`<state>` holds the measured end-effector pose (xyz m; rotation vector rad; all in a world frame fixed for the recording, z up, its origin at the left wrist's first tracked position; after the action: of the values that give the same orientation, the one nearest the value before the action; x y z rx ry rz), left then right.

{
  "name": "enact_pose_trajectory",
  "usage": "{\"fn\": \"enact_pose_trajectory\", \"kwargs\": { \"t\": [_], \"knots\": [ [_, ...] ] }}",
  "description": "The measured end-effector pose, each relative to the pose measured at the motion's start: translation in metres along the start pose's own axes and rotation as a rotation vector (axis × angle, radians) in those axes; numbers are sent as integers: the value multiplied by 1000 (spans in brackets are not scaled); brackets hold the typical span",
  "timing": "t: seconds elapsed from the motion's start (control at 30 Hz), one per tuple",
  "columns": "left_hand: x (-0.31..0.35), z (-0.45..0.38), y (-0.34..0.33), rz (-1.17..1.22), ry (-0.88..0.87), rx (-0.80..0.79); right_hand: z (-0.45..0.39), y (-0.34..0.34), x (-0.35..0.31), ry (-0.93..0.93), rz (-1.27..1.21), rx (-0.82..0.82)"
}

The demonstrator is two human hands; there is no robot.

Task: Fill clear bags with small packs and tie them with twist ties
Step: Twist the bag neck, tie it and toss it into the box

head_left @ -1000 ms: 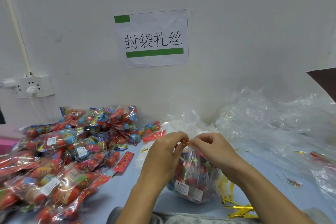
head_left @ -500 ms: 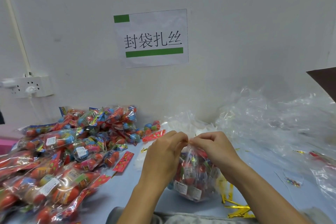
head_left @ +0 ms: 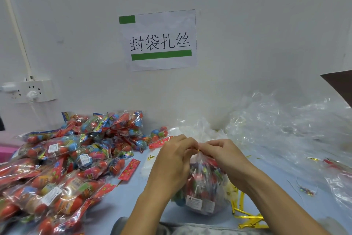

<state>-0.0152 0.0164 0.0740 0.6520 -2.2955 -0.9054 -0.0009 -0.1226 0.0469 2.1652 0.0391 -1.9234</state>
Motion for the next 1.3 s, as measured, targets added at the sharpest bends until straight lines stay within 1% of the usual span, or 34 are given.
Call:
{"fn": "enact_pose_trajectory", "kwargs": {
  "t": [0.2,0.37,0.5,0.67,0.8,0.9,0.97,1.1,1.23,1.3],
  "knots": [
    [-2,3,2,7,29,113,-1,-5,3,63,-71,146],
    [-1,3,0,35,47,130,2,-5,0,133,-109,254],
    [-3,1,-2,142,135,140,4,-5,0,158,-135,321],
    [-8,1,-3,351,336,111,5,-9,-2,181,-162,292],
    [-20,2,-10,561,561,16,5,-13,-3,181,-179,232],
    [-21,5,-14,702,674,-73,6,-14,-4,203,-162,220],
    [-19,6,-14,750,706,-109,6,-14,-6,230,-141,221],
    [-20,5,-12,803,752,-129,8,-16,-10,281,-129,195],
    [-25,6,-8,785,804,-100,9,-15,-12,307,-125,178],
    [-26,4,-7,786,783,-115,9,-15,-12,301,-140,168]
  ]
}}
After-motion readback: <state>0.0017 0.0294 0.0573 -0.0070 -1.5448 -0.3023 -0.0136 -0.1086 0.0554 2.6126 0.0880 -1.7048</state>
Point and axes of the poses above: each hand's wrist, its own z-axis away from the middle knuckle, its own y-axis out of the back of the hand, x = y × z, the point moved 5 cm from there along -z, towards the middle knuckle, and after that the axes turned 12 degrees about -x, right-handed, at the moved point
